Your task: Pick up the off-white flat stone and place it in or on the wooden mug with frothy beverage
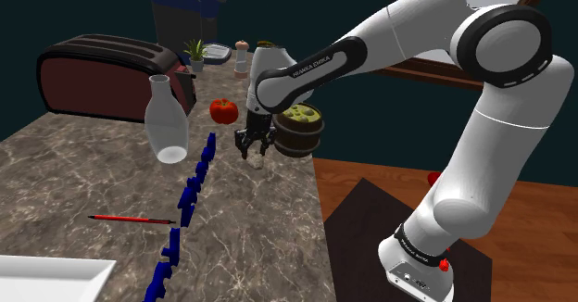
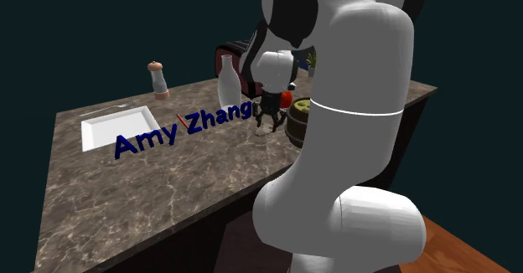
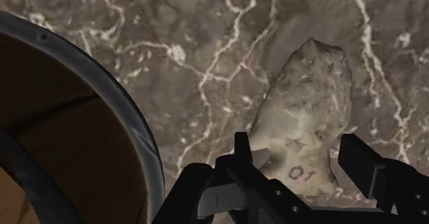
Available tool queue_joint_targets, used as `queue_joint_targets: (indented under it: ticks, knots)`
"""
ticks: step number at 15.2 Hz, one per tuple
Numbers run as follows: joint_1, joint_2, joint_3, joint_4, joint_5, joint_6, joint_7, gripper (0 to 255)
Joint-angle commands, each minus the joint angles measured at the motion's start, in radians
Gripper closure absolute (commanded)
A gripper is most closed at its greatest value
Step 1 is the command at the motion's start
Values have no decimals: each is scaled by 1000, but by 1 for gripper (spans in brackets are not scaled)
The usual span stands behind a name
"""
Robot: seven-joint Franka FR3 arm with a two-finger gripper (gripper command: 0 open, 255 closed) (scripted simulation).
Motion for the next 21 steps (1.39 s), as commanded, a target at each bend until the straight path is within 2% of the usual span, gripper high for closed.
queue_joint_targets:
  ticks: [1, 9, 21]
  knots:
    - [-1, 1, -1, -2, 0, 0, 0, 255]
    - [-2, 0, -2, -2, 0, -1, 0, 255]
    - [-8, -90, 0, 61, 15, -152, 2, 255]
